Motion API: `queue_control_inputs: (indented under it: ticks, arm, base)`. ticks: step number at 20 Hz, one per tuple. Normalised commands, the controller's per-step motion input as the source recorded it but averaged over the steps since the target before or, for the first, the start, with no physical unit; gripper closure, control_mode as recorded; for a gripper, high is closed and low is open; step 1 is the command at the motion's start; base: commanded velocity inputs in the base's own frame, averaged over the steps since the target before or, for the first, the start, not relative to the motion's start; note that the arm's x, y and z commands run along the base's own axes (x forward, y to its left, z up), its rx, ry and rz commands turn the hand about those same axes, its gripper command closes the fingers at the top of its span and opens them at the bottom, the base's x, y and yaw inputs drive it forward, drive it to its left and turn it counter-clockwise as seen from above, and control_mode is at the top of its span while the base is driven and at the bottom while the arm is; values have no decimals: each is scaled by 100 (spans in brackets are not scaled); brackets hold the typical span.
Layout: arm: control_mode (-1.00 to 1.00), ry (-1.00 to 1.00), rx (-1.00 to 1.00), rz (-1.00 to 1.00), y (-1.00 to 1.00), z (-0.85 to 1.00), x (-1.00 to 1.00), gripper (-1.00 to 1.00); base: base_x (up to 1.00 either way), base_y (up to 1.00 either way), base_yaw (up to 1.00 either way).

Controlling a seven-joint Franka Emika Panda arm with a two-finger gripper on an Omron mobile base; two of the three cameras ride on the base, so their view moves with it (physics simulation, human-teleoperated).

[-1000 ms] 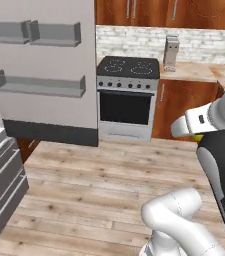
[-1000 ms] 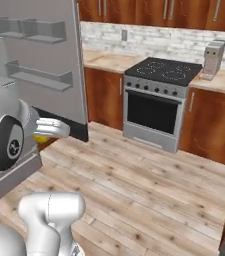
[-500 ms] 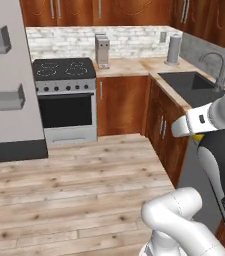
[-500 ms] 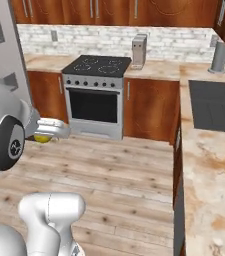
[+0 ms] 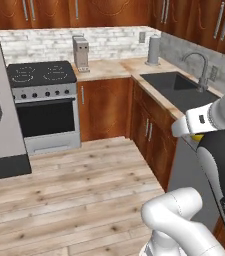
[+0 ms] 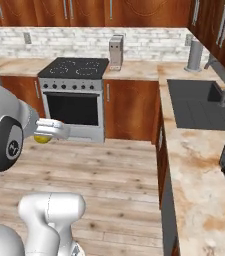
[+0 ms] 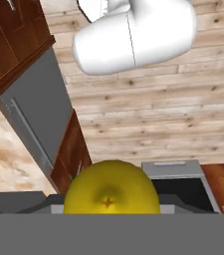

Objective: Retrieve a lemon from the fridge and place it on the cutting board with the fish.

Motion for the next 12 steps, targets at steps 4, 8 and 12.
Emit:
queue_control_inputs:
  ticks: [4, 8, 12]
  arm:
    - [100, 0, 0, 0, 0, 0, 0, 100]
    - [100, 0, 0, 0, 0, 0, 0, 100]
    - [100, 0, 0, 0, 0, 0, 0, 100]
  base:
    - [80, 0, 2]
    - [96, 0, 8]
    - [100, 0, 11]
